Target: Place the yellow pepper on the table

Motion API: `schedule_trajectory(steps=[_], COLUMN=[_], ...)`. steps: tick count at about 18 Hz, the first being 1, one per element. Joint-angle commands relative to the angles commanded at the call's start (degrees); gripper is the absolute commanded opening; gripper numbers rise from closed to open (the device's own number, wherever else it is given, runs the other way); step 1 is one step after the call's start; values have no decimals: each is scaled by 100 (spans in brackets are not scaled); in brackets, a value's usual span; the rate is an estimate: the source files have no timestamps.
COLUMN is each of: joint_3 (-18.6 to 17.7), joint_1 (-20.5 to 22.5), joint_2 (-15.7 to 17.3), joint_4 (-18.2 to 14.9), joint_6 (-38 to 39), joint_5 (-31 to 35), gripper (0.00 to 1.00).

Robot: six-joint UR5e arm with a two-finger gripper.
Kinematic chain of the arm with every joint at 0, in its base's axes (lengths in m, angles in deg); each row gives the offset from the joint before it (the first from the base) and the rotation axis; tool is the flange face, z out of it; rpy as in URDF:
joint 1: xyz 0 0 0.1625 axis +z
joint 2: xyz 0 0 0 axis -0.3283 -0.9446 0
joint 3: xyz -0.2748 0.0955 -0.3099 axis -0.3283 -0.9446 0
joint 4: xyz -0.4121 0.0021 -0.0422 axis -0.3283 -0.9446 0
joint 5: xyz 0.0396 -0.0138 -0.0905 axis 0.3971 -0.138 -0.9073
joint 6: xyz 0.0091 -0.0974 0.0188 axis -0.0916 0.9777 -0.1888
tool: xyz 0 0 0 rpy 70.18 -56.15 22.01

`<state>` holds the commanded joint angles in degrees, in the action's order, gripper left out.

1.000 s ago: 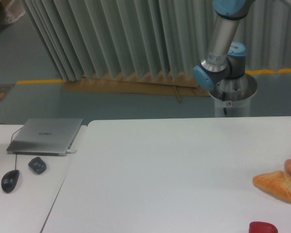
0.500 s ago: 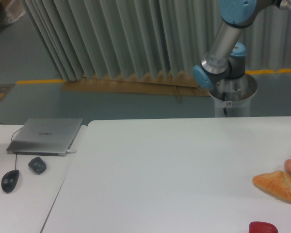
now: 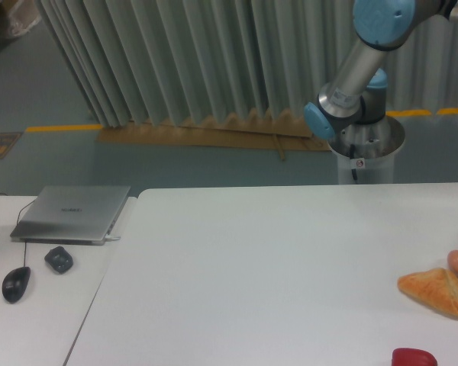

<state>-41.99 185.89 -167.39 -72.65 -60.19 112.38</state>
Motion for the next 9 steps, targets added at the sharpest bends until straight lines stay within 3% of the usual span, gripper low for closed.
schedule_trajectory(steps=[9], joint_3=[26], joint_1=[-35], joint_2=[-140], joint_4=[9], joint_6=[88], joint_5=[18], gripper=[100])
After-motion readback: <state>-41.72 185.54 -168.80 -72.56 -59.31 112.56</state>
